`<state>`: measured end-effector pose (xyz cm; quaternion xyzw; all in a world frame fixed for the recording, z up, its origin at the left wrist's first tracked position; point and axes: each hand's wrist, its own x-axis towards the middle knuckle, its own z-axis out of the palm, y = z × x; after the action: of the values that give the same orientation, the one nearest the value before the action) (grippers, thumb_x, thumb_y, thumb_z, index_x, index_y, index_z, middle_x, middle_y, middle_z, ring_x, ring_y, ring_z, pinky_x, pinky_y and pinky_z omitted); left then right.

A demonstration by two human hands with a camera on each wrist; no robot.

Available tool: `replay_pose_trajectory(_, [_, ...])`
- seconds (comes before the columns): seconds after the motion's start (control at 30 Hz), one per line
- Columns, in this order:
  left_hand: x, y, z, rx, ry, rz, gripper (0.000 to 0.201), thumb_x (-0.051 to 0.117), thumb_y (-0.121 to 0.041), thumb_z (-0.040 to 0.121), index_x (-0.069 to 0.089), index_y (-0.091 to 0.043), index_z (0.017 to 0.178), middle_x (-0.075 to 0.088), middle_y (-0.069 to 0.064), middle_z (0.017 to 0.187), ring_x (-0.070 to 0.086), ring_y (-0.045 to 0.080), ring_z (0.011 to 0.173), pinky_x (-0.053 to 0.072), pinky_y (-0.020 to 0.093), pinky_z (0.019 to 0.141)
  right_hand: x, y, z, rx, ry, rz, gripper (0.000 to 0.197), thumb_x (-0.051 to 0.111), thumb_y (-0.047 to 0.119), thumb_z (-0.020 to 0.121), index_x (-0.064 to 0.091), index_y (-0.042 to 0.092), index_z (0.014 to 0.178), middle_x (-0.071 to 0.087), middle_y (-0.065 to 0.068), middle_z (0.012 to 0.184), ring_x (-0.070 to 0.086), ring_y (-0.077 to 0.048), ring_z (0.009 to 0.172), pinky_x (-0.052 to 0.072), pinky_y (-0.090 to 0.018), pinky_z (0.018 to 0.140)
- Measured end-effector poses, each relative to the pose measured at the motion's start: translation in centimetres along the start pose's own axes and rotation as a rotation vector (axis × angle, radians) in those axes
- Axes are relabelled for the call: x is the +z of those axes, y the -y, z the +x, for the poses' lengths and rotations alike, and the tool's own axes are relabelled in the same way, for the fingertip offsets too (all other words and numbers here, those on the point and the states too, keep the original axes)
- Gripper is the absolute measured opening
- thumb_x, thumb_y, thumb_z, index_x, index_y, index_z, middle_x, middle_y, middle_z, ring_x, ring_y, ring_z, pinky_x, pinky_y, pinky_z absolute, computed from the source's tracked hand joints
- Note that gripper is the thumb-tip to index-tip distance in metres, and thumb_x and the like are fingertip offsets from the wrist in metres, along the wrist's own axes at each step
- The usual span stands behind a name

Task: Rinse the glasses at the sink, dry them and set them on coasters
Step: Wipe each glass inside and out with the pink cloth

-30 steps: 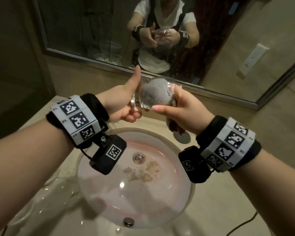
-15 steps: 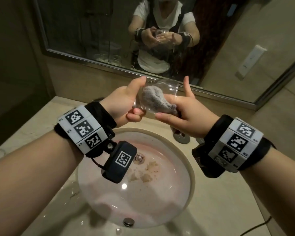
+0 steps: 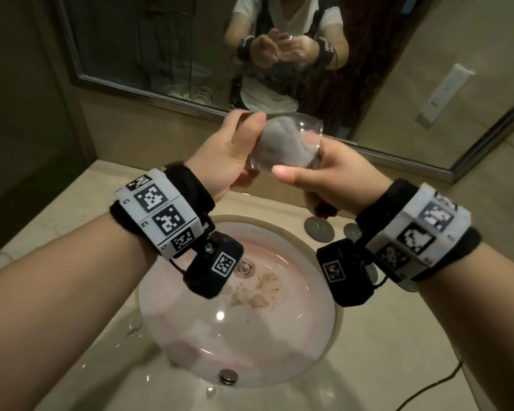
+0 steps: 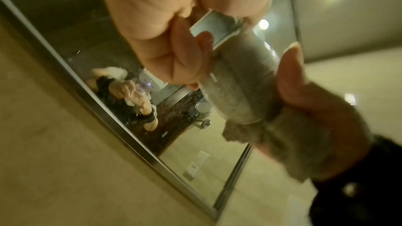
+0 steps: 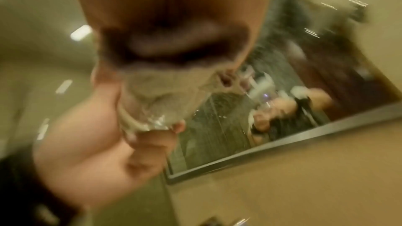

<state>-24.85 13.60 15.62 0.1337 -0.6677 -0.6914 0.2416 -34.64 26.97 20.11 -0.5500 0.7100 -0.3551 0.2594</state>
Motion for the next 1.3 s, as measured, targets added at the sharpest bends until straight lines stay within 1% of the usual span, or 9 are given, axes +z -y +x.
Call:
replay_pose_trajectory(0.27, [-1.4, -1.0, 0.4, 0.064, 0.209, 0.372, 0.048, 0.033, -0.062, 0.086, 0.035, -0.027, 0.120, 0.046, 0.001, 0.094, 0.050, 0.017, 0.074, 0.047, 0.023, 0.053, 0.9, -1.9, -0.1, 0.127, -0.169, 0.461, 0.030, 0.068, 0.001, 0.076, 0.057, 0.016, 0.100, 0.062, 0.006, 0.056, 0.047, -0.005, 0.036, 0.039, -0.017, 0.035])
replay_pose_trajectory(0.47, [-1.1, 0.0, 1.4, -0.345, 0.171, -0.090, 0.082, 0.028, -0.074, 0.084, 0.048, -0.008, 0.129, 0.052, 0.011, 0.088, 0.043, 0.011, 0.052, 0.035, 0.017, 0.035, 1.3, -2.5, 0.1, -0.101, -0.203, -0.209, 0.041, 0.071, 0.008, 0.080, 0.056, 0.016, 0.118, 0.059, 0.017, 0.098, 0.058, -0.004, 0.103, -0.002, -0.033, 0.116])
replay_pose_trajectory(0.53, [-0.4, -0.1, 1.1, -0.144, 0.046, 0.106, 0.059, 0.032, -0.058, 0.094, 0.045, -0.008, 0.123, 0.050, 0.010, 0.094, 0.046, 0.012, 0.059, 0.038, 0.018, 0.041, 1.2, -1.7, -0.1, -0.009, -0.148, 0.134, 0.038, 0.071, 0.007, 0.075, 0.057, 0.018, 0.109, 0.063, 0.012, 0.085, 0.063, -0.006, 0.070, 0.050, -0.027, 0.089])
replay_pose_trajectory(0.6, [-0.2, -0.2, 1.0, 0.149, -0.023, 0.369, 0.033, 0.035, -0.045, 0.098, 0.039, -0.018, 0.116, 0.048, 0.000, 0.095, 0.051, 0.007, 0.074, 0.044, 0.013, 0.053, 0.9, -1.7, -0.3, 0.064, -0.132, 0.498, 0.036, 0.071, 0.009, 0.069, 0.057, 0.015, 0.102, 0.063, 0.005, 0.071, 0.054, -0.009, 0.047, 0.046, -0.018, 0.042])
replay_pose_trajectory(0.8, [-1.4, -0.2, 0.8, 0.381, 0.253, 0.454, 0.034, 0.043, -0.023, 0.095, 0.026, -0.017, 0.125, 0.042, -0.009, 0.103, 0.054, -0.010, 0.083, 0.047, 0.010, 0.064, 0.7, -2.4, -0.4, 0.147, -0.195, 0.596, 0.035, 0.074, 0.007, 0.067, 0.056, 0.014, 0.097, 0.056, -0.003, 0.055, 0.042, -0.016, 0.035, 0.034, -0.018, 0.030])
replay_pose_trajectory(0.93, [-1.3, 0.1, 0.4, -0.023, 0.190, 0.195, 0.047, 0.040, -0.042, 0.094, 0.033, -0.021, 0.135, 0.049, -0.004, 0.119, 0.059, 0.014, 0.097, 0.056, 0.022, 0.063, 0.6, -2.3, -0.6, 0.023, -0.256, 0.169, 0.041, 0.069, 0.001, 0.078, 0.055, 0.031, 0.101, 0.062, 0.009, 0.083, 0.055, -0.012, 0.060, 0.049, -0.043, 0.079])
replay_pose_trajectory(1.1, [0.3, 0.5, 0.5, -0.247, 0.006, 0.075, 0.067, 0.034, -0.066, 0.084, 0.048, -0.012, 0.121, 0.054, 0.009, 0.088, 0.049, 0.011, 0.055, 0.040, 0.017, 0.041, 1.2, -2.5, -0.2, -0.067, -0.173, -0.328, 0.038, 0.068, 0.009, 0.083, 0.055, 0.024, 0.115, 0.061, 0.015, 0.103, 0.056, -0.022, 0.115, -0.004, -0.054, 0.117])
replay_pose_trajectory(1.2, [0.3, 1.3, 0.5, 0.179, -0.074, 0.441, 0.039, 0.039, -0.047, 0.096, 0.039, -0.018, 0.122, 0.047, -0.009, 0.095, 0.048, 0.001, 0.076, 0.044, 0.014, 0.064, 1.2, -1.7, -0.9, 0.127, -0.130, 0.372, 0.027, 0.066, 0.002, 0.081, 0.057, 0.020, 0.099, 0.064, 0.007, 0.071, 0.063, -0.028, 0.067, 0.057, -0.035, 0.063])
replay_pose_trajectory(1.3, [-0.9, 1.2, 0.6, 0.456, 0.122, 0.586, 0.051, 0.043, -0.053, 0.082, 0.031, -0.027, 0.125, 0.042, -0.003, 0.112, 0.048, -0.001, 0.094, 0.041, 0.007, 0.078, 1.2, -2.1, -1.2, 0.148, -0.141, 0.638, 0.026, 0.063, 0.007, 0.075, 0.054, 0.017, 0.098, 0.059, 0.003, 0.054, 0.048, -0.018, 0.038, 0.038, -0.018, 0.033])
